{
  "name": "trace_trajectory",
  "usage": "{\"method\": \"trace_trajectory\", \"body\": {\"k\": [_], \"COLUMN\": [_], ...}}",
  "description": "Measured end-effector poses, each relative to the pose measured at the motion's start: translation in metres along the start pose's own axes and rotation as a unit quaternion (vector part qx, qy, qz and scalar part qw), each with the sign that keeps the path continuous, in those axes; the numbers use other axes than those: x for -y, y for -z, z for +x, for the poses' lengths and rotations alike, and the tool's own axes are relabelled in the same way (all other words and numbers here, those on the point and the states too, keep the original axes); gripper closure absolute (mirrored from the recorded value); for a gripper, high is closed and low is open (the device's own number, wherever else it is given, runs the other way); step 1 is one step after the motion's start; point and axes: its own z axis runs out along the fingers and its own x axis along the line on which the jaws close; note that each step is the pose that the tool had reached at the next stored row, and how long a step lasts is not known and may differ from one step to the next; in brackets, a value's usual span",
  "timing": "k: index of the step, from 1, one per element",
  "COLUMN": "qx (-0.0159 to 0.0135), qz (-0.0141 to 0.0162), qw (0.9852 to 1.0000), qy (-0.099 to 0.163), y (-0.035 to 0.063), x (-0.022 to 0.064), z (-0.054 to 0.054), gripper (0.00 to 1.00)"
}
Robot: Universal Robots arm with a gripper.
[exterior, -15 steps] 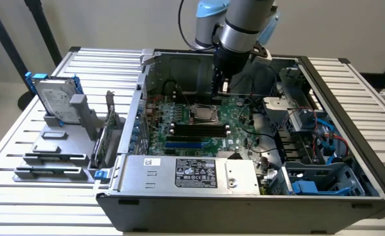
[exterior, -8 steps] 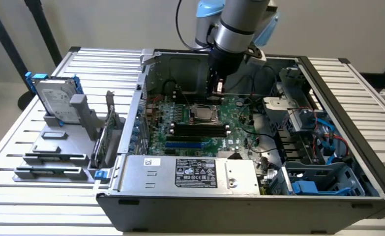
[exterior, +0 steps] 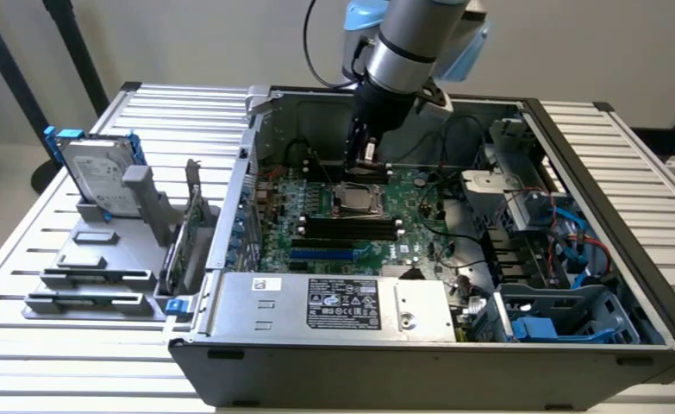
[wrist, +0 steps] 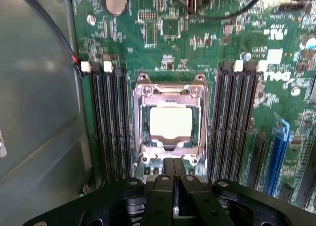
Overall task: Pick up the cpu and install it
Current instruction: 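Close the cpu cover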
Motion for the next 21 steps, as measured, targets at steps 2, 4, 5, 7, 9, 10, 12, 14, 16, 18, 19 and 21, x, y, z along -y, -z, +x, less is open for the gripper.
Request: {"method": "trace_trajectory", "body": {"k": [2, 4, 5, 7, 9, 10, 12, 14, 16, 18, 19, 21], "qx": [0.0000, 0.0001, 0.0000, 0.0000, 0.0000, 0.0000, 0.0000, -0.0001, -0.0006, -0.0020, -0.0031, -0.0049], "qz": [0.0038, 0.0047, 0.0048, 0.0050, 0.0051, 0.0052, 0.0053, 0.0054, 0.0054, 0.0055, 0.0055, 0.0055], "qw": [1.0000, 1.0000, 1.0000, 1.0000, 1.0000, 1.0000, 1.0000, 1.0000, 1.0000, 1.0000, 1.0000, 1.0000], "qy": [0.000, 0.000, 0.000, 0.000, 0.000, 0.000, 0.000, 0.000, 0.000, 0.000, 0.001, 0.001], "y": [-0.0021, -0.0051, -0.0069, -0.0106, -0.0140, -0.0156, -0.0184, -0.0211, -0.0234, -0.0251, -0.0259, -0.0274], "x": [0.0031, 0.0039, 0.0040, 0.0041, 0.0040, 0.0040, 0.0040, 0.0039, 0.0037, 0.0035, 0.0034, 0.0032], "z": [0.000, 0.000, 0.000, -0.001, -0.001, -0.001, -0.001, -0.001, -0.001, -0.001, -0.001, -0.001], "gripper": [0.89, 0.89, 0.89, 0.89, 0.89, 0.89, 0.89, 0.89, 0.89, 0.89, 0.89, 0.89]}}
